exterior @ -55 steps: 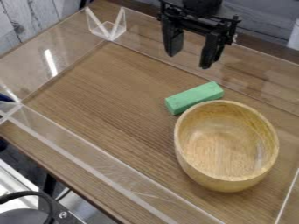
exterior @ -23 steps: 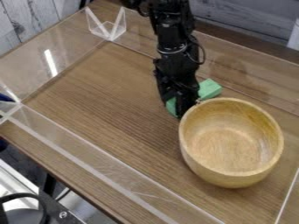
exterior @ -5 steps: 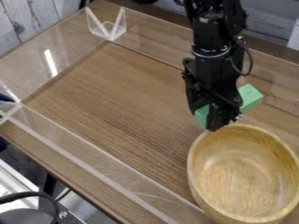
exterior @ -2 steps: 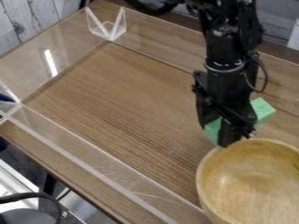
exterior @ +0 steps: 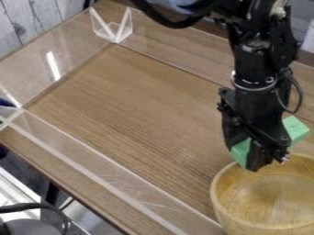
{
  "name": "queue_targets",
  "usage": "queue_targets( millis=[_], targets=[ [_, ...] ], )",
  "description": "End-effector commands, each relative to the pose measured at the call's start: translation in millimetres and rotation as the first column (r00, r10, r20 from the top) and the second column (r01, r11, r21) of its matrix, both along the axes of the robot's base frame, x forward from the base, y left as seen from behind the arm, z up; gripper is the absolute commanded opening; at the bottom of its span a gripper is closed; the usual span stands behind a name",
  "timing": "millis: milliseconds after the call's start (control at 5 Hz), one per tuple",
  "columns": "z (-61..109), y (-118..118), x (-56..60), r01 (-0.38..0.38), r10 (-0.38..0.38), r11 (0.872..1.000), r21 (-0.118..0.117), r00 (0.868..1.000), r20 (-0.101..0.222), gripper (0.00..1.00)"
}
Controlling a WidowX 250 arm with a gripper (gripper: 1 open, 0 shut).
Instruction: Put the green block in the brown bowl
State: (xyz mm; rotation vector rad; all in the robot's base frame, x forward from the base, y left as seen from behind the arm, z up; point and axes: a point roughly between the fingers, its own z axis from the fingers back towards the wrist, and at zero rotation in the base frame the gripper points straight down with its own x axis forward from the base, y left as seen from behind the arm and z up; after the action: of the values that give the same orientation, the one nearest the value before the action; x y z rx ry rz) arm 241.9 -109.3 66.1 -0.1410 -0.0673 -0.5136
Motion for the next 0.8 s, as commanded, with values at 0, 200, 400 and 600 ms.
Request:
queue_targets(
  millis=[0,200,400,600],
  targets=[
    [4.7,-5.4,5.4,0.004,-0.004,1.0,-0.01,1.0,0.02,0.0],
    [1.2,-6.8,5.0,0.002,-0.002,1.0,-0.009,1.0,0.009,0.0],
    [-2.2,-8.1,4.7,0.001,-0.001,1.0,-0.007,1.0,-0.001,0.0],
    [-5.3,-10.0,3.6,-0.001,0.001,1.0,-0.005,1.0,-0.011,0.0]
  ],
)
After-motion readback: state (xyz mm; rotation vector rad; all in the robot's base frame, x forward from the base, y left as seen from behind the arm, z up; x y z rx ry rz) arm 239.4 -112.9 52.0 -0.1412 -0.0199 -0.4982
